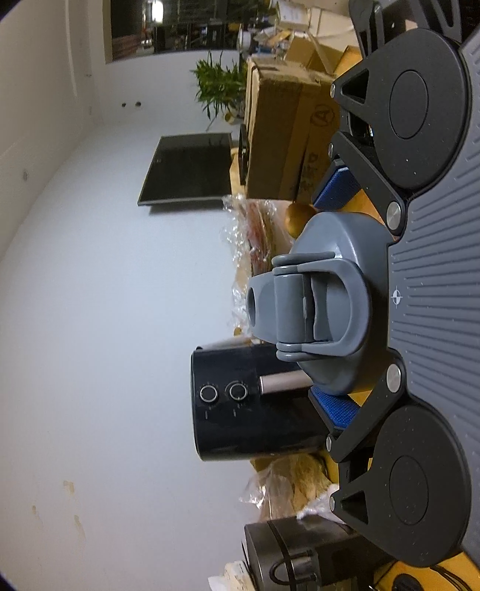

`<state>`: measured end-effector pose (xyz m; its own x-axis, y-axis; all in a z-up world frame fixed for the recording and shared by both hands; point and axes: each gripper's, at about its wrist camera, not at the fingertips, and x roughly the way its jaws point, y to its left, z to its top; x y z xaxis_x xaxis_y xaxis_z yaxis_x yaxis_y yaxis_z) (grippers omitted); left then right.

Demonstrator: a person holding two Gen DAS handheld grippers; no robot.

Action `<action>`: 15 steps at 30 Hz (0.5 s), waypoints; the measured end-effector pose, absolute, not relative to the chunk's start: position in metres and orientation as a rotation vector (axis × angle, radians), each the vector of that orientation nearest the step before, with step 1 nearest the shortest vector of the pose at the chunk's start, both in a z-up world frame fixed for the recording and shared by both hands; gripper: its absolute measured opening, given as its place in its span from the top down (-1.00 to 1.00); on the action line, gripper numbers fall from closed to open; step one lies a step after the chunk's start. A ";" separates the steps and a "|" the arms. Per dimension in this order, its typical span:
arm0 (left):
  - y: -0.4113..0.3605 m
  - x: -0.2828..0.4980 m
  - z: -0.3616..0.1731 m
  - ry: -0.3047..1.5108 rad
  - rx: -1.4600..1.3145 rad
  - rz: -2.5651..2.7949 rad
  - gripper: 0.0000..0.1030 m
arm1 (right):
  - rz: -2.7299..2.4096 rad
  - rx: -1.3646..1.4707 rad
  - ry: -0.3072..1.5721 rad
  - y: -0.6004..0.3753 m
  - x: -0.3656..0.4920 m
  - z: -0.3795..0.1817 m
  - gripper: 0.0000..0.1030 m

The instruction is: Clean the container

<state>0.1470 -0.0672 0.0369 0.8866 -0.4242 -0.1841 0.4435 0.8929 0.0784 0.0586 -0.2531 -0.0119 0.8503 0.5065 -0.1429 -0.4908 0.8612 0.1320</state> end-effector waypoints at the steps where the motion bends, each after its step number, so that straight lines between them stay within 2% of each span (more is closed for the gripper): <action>1: -0.068 0.146 0.037 0.160 0.119 -0.435 -1.00 | 0.526 0.092 0.176 -0.253 0.059 -0.012 0.63; 15: -0.100 0.140 0.043 0.166 0.112 -0.205 -1.00 | 0.524 0.101 0.184 -0.256 0.058 -0.016 0.64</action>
